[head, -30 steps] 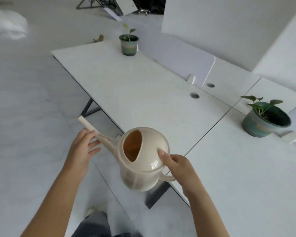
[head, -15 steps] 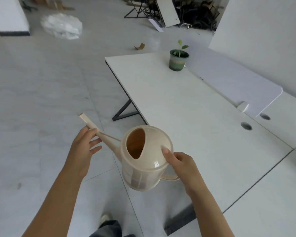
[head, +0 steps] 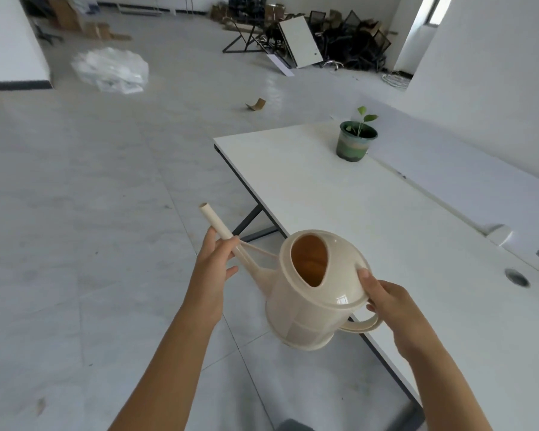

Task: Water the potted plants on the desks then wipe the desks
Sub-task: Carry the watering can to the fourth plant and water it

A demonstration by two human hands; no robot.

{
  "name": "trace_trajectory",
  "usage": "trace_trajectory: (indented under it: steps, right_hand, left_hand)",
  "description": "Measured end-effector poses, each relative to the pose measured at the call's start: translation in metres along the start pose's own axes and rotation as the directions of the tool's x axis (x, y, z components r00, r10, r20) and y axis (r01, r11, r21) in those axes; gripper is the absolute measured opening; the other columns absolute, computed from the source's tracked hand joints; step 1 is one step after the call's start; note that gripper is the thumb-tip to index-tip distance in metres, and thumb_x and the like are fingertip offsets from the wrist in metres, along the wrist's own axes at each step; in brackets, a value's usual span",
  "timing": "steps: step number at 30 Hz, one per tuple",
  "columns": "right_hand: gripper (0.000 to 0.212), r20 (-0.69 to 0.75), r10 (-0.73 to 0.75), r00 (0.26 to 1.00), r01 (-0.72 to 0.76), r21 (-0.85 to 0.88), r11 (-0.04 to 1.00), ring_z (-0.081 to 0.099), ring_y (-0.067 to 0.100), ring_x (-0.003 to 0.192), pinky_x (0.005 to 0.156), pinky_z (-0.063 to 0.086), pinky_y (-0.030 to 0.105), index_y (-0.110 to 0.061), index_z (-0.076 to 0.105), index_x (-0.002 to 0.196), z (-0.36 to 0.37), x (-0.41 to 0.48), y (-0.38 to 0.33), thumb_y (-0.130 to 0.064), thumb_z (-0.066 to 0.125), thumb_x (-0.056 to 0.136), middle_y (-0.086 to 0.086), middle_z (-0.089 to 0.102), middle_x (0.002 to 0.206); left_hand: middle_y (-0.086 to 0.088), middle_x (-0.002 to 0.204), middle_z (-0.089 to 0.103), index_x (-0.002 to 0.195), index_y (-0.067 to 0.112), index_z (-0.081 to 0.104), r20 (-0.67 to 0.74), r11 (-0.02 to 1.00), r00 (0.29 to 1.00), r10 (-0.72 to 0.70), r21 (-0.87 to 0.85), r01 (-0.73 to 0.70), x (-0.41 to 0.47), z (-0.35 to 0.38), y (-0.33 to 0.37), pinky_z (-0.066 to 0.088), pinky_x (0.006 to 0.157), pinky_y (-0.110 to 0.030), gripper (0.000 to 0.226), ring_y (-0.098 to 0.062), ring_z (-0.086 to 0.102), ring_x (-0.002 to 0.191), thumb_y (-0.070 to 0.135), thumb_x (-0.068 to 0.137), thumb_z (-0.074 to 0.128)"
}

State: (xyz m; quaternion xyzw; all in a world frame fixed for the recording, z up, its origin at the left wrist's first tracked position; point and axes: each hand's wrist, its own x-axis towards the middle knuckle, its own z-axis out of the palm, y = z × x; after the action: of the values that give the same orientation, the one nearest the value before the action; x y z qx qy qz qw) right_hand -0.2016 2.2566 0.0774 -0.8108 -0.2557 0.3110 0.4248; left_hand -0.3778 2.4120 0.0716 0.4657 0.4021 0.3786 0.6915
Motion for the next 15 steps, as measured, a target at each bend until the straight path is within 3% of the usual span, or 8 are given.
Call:
trace_trajectory:
  steps: [3, 5, 7, 11, 13, 15]
  right_hand:
    - [0.137, -0.008, -0.006, 1.0, 0.006, -0.016, 1.0, 0.052, 0.02, 0.081, 0.099, 0.04, 0.05, 0.019, 0.053, 0.092, 0.005, 0.03, -0.013, -0.096, 0.046, 0.018, 0.035, 0.057, 0.106]
    - [0.14, 0.005, -0.007, 1.0, 0.008, -0.032, 0.999, 0.06, 0.029, 0.091, 0.098, 0.042, 0.047, 0.018, 0.054, 0.097, 0.011, 0.052, -0.019, -0.097, 0.045, 0.017, 0.03, 0.06, 0.11]
    - [0.143, 0.005, -0.009, 1.0, 0.009, -0.037, 0.999, 0.055, 0.04, 0.107, 0.101, 0.04, 0.05, 0.019, 0.051, 0.102, 0.018, 0.076, -0.026, -0.097, 0.044, 0.018, 0.031, 0.056, 0.115]
    - [0.143, 0.021, -0.02, 1.0, 0.02, -0.015, 1.0, 0.052, 0.042, 0.109, 0.101, 0.041, 0.05, 0.02, 0.049, 0.102, 0.031, 0.137, -0.044, -0.097, 0.045, 0.02, 0.033, 0.055, 0.115]
    - [0.142, 0.03, -0.034, 0.999, 0.034, -0.002, 0.999, 0.05, 0.044, 0.11, 0.103, 0.038, 0.053, 0.02, 0.048, 0.102, 0.036, 0.171, -0.058, -0.097, 0.046, 0.021, 0.035, 0.053, 0.114]
    - [0.14, 0.035, -0.049, 0.998, 0.049, 0.005, 0.999, 0.049, 0.046, 0.109, 0.103, 0.035, 0.057, 0.021, 0.048, 0.098, 0.04, 0.207, -0.072, -0.096, 0.046, 0.022, 0.038, 0.052, 0.111]
  left_hand:
    - [-0.001, 0.125, 0.051, 0.141, 0.025, 0.03, 0.003, 1.0, 1.0, -0.027, -0.004, 0.027, 0.029, -0.002, 0.002, 0.04, 0.098, -0.038, 0.05, -0.02, 0.049, 0.12, 0.02, 0.094, 0.044]
    - [-0.001, 0.126, 0.051, 0.143, 0.025, 0.028, 0.001, 0.999, 0.999, -0.039, 0.002, 0.039, 0.049, -0.003, 0.005, 0.039, 0.099, -0.038, 0.053, -0.019, 0.049, 0.121, 0.02, 0.093, 0.044]
    - [0.001, 0.123, 0.052, 0.145, 0.025, 0.026, -0.002, 0.999, 0.999, -0.041, 0.014, 0.041, 0.072, -0.002, 0.008, 0.039, 0.098, -0.037, 0.055, -0.018, 0.05, 0.118, 0.02, 0.093, 0.044]
    - [0.013, 0.102, 0.055, 0.144, 0.025, 0.026, -0.014, 0.999, 1.0, -0.023, 0.043, 0.023, 0.129, 0.002, 0.019, 0.041, 0.093, -0.034, 0.053, -0.011, 0.054, 0.102, 0.019, 0.094, 0.043]
    - [0.007, 0.11, 0.057, 0.143, 0.026, 0.027, -0.018, 0.999, 1.0, -0.011, 0.051, 0.012, 0.159, 0.005, 0.024, 0.043, 0.087, -0.031, 0.052, -0.011, 0.055, 0.102, 0.018, 0.094, 0.043]
    - [0.001, 0.126, 0.053, 0.143, 0.027, 0.027, -0.019, 0.998, 1.0, -0.013, 0.06, 0.014, 0.19, 0.008, 0.03, 0.041, 0.094, -0.035, 0.053, -0.017, 0.051, 0.117, 0.019, 0.094, 0.045]
